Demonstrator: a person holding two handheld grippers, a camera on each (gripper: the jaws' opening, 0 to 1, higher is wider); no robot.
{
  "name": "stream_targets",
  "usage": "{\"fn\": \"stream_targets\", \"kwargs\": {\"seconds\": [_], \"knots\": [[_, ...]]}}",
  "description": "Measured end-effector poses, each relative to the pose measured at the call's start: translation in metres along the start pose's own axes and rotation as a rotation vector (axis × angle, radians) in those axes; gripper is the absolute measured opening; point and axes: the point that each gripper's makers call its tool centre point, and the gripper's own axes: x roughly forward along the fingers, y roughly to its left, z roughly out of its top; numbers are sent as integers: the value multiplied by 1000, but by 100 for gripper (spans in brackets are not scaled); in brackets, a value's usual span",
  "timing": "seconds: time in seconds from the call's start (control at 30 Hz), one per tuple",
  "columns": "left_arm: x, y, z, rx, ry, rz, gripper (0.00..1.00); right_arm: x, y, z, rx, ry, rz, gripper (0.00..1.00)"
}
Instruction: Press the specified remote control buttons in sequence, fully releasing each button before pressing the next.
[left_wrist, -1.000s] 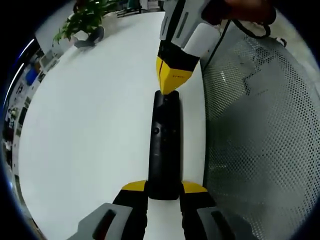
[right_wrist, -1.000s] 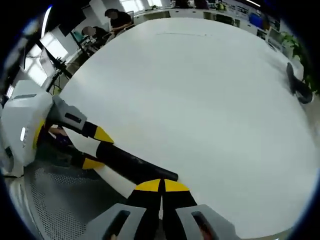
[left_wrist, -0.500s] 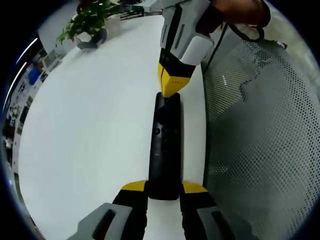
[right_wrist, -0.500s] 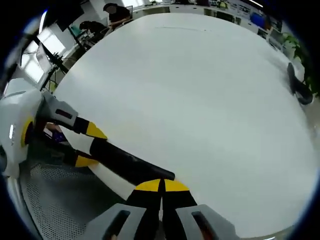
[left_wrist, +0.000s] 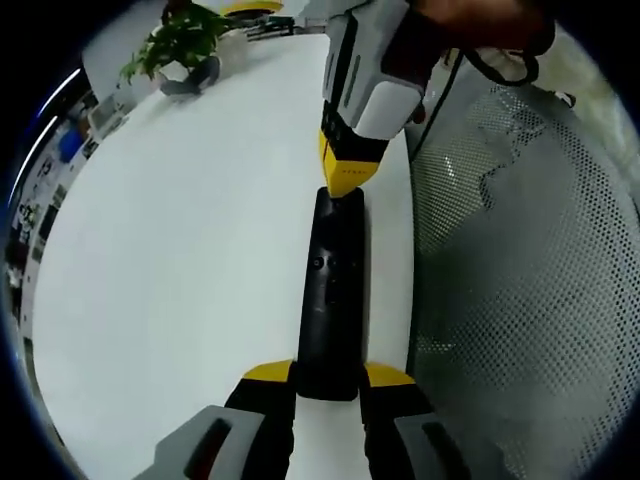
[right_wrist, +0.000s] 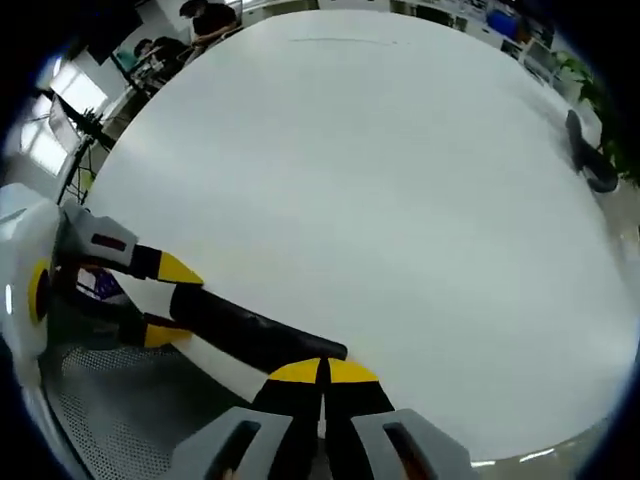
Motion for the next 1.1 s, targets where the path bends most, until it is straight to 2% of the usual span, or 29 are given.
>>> {"fn": "stream_targets", "kwargs": {"seconds": [0.07, 0.17, 0.2, 0.3, 0.43, 0.67, 0.97, 1.1], "knots": [[-1, 0, -1, -8, -17, 3, 24, 0, 0, 0, -1, -12, 8, 0], [-2, 0, -1, -24, -55, 4, 24, 0, 0, 0, 57, -46, 33, 0], [-1, 0, 0, -28, -66, 6, 24, 0, 0, 1, 100, -60, 49, 0], [0, 0, 1, -36, -83, 16, 24, -2, -1, 0, 142, -86, 93, 0], [1, -1, 2, -49, -98, 22, 25, -2, -3, -1, 131, -112, 117, 0], [2, -1, 4, -59, -102, 25, 25, -2, -4, -7, 137, -50, 133, 0], [3, 0, 4, -42, -95, 20, 25, 0, -4, -8, 162, -54, 151, 0], [3, -1, 4, -27, -86, 16, 25, 1, -2, -8, 156, 2, 148, 0]]}}
